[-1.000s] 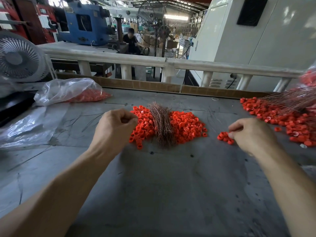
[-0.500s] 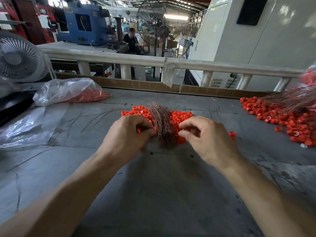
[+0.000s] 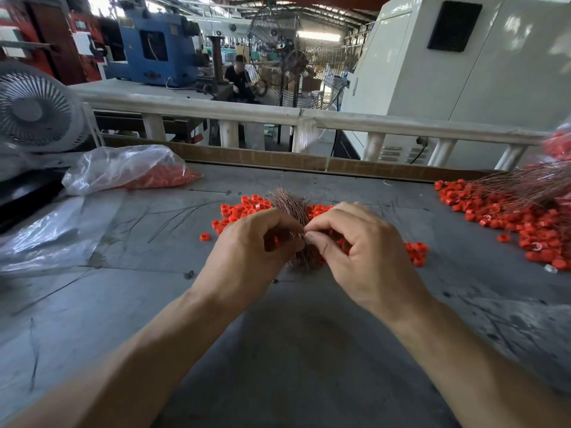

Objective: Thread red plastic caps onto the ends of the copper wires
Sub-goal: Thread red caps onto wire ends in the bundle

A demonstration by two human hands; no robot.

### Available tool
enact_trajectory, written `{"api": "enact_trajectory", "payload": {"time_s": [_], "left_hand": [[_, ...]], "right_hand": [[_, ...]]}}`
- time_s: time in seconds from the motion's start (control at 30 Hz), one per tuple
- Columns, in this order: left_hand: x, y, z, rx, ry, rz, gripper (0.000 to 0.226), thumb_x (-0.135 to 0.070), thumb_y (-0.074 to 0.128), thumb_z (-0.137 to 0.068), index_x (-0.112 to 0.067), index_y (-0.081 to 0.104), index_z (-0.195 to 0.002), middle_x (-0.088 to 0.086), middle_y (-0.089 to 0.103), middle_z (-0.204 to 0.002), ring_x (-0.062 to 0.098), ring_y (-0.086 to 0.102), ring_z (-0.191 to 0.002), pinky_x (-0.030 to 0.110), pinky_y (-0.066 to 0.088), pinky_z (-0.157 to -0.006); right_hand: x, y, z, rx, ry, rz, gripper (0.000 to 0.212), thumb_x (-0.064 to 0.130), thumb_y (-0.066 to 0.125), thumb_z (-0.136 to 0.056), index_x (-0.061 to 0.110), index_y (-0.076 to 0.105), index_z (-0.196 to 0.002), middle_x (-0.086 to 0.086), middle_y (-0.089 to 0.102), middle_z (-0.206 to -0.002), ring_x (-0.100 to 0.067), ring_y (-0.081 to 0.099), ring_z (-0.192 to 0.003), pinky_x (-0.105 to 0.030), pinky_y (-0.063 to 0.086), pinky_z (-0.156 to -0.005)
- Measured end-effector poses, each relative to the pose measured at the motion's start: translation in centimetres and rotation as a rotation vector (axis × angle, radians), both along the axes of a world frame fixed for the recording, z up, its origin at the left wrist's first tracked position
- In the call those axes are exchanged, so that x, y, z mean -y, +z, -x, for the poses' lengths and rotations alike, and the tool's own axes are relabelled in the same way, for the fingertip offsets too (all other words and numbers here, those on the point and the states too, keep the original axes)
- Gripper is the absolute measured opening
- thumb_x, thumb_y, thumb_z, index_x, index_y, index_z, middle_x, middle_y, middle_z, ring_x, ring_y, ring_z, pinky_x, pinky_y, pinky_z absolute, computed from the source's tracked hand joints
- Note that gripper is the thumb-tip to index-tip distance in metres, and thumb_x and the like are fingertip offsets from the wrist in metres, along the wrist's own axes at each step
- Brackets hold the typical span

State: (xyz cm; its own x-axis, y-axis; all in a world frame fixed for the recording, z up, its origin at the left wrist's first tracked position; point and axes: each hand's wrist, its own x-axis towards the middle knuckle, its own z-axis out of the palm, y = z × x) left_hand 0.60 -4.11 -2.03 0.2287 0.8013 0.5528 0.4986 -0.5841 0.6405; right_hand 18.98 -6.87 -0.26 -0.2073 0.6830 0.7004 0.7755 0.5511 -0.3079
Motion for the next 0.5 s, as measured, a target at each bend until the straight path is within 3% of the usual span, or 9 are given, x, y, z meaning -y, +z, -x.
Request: {"api": "enact_trajectory", "payload": {"time_s": [0.13, 0.2, 0.3, 0.4, 0.5], "left_hand": [[0.4, 0.6, 0.0, 0.048, -0.025, -0.062, 0.016, -0.023, 0.078, -0.086, -0.036, 0.07, -0.082, -0.023, 0.064, -0.075, -0.003, 0.057, -0.065, 0.006, 0.038, -0.06], [0.5, 0.7, 0.0, 0.137, -0.062, -0.016, 0.015, -0.018, 0.079, -0.086, -0.032, 0.074, -0.082, -0.023, 0.064, -0.07, -0.004, 0.056, -0.06, 0.007, 0.039, -0.058], [0.6, 1.0, -0.1, 0.293, -0.165, 0.07, 0.013, -0.01, 0.078, -0.087, -0.023, 0.076, -0.087, -0.018, 0.066, -0.067, -0.004, 0.056, -0.057, 0.008, 0.041, -0.056], [0.5, 1.2, -0.2, 0.412, -0.223, 0.12, 0.012, -0.006, 0.076, -0.087, -0.017, 0.075, -0.083, -0.01, 0.068, -0.066, 0.001, 0.058, -0.057, 0.012, 0.043, -0.055], [0.5, 1.4, -0.3, 0.532, -0.238, 0.188, 0.005, -0.011, 0.076, -0.086, -0.012, 0.073, -0.082, -0.003, 0.064, -0.062, 0.01, 0.051, -0.053, 0.022, 0.041, -0.049]], "right_hand": [[0.3, 0.4, 0.4, -0.088, 0.078, -0.052, 0.014, 0.023, 0.069, -0.093, 0.015, 0.076, -0.102, 0.007, 0.068, -0.099, -0.011, 0.064, -0.093, -0.027, 0.052, -0.079], [0.3, 0.0, 0.3, -0.267, 0.17, 0.084, 0.024, 0.019, 0.063, -0.096, 0.017, 0.072, -0.117, 0.009, 0.069, -0.11, -0.01, 0.067, -0.102, -0.024, 0.056, -0.08], [0.2, -0.7, 0.4, -0.456, 0.303, 0.358, 0.035, 0.014, 0.055, -0.097, 0.023, 0.065, -0.129, 0.011, 0.072, -0.117, -0.014, 0.067, -0.114, -0.043, 0.059, -0.09], [0.0, -1.2, 0.9, -0.472, 0.313, 0.414, 0.027, 0.019, 0.062, -0.095, 0.029, 0.068, -0.12, 0.009, 0.075, -0.105, -0.014, 0.071, -0.1, -0.045, 0.058, -0.088], [0.0, -1.2, 1.1, -0.526, 0.278, 0.375, 0.012, 0.025, 0.064, -0.093, 0.03, 0.07, -0.102, 0.004, 0.073, -0.081, -0.014, 0.068, -0.072, -0.04, 0.057, -0.069]]}}
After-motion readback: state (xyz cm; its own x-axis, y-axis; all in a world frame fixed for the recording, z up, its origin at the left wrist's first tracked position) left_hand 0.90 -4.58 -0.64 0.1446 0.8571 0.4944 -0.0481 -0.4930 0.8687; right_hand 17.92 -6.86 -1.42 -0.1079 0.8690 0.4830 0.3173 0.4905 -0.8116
